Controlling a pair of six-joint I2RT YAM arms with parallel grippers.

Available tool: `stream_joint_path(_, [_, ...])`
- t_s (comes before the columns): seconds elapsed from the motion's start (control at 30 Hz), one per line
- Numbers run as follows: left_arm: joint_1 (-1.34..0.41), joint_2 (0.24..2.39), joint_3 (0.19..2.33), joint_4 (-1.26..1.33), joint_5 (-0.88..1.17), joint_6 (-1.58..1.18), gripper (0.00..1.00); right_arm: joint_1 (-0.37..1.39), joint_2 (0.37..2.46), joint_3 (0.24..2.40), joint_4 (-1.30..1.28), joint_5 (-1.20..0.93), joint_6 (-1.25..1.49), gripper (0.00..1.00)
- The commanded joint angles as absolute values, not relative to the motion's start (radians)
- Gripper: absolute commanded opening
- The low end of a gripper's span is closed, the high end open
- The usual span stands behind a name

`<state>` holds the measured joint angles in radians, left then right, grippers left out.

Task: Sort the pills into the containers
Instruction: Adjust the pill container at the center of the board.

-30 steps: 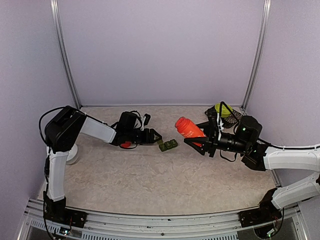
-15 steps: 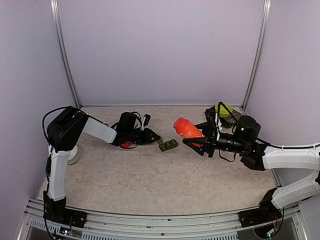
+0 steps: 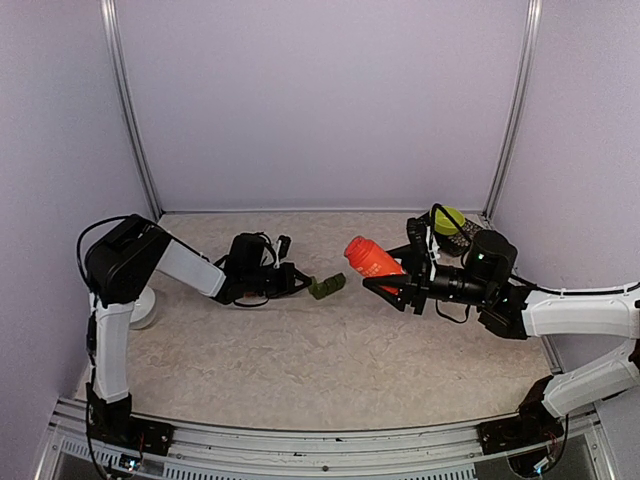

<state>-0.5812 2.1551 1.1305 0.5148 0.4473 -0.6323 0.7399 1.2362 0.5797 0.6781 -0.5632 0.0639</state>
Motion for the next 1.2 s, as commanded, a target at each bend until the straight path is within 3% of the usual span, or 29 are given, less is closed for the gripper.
stream_joint_path(0.0, [-0.622,2.023,1.041,0.599,0.286,-0.688,0.02,0.752,1.241,0.614,0.674,-0.563,0.051,0.0])
stream_joint_path(0.37, [-0.848,1.814,0.872,0.57,-0.23,-0.692,0.03,0.755,1.257,0.628,0.662,-0.576,0.054,0.0])
stream_joint_path(0.83, [-1.06,1.72,0.699,0.583,-0.691,-0.988,0.07,0.764,1.271,0.622,0.68,-0.589,0.073,0.0])
stream_joint_path(0.97, [-1.069,1.739,0.676,0.637,-0.72,-1.035,0.13,0.769,1.278,0.626,0.677,-0.598,0.078,0.0])
stream_joint_path(1.17, [-1.062,1.782,0.666,0.699,-0.685,-1.09,0.14,0.774,1.276,0.629,0.662,-0.597,0.074,0.0])
